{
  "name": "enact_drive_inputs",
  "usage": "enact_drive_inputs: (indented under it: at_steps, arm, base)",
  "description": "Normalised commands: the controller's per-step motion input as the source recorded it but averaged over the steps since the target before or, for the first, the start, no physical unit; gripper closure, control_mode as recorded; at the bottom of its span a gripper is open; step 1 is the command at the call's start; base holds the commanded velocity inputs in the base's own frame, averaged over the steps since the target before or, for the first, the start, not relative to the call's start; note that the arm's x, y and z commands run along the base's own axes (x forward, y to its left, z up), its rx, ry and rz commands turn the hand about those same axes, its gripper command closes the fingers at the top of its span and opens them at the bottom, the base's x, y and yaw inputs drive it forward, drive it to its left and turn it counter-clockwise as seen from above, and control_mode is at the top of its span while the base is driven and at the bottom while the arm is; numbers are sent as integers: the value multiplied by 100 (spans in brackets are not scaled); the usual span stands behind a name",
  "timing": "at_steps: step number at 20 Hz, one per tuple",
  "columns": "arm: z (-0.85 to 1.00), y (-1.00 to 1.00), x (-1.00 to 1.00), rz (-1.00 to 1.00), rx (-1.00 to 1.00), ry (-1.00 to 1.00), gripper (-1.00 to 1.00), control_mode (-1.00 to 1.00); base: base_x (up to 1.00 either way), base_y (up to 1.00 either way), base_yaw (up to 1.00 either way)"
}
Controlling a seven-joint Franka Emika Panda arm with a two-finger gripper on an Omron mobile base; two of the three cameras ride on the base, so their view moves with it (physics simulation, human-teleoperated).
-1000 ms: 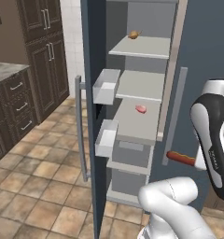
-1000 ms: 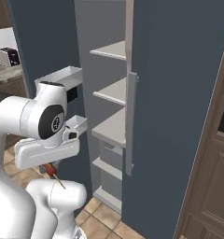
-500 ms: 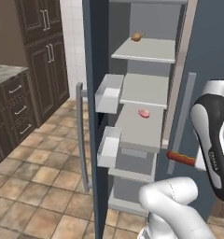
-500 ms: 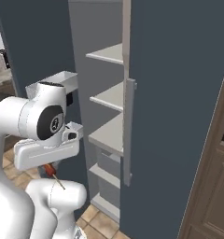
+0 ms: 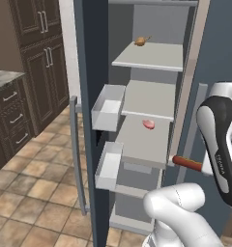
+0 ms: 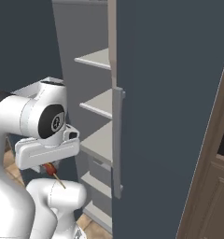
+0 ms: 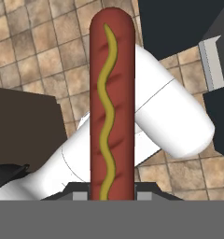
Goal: Store the hot dog in the freezer for long-term storage. Close the freezer door after placing the cooked food.
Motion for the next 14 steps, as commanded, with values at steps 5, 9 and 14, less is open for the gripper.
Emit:
enact_drive_inputs:
  at_steps: [5,9,14]
  arm:
    - [0,0,0,0,0,0,100,100]
    - [0,0,0,0,0,0,100,100]
    - [0,0,0,0,0,0,100,100]
  base:
    - [10,11,0]
    - [15,25,0]
    - [17,18,8]
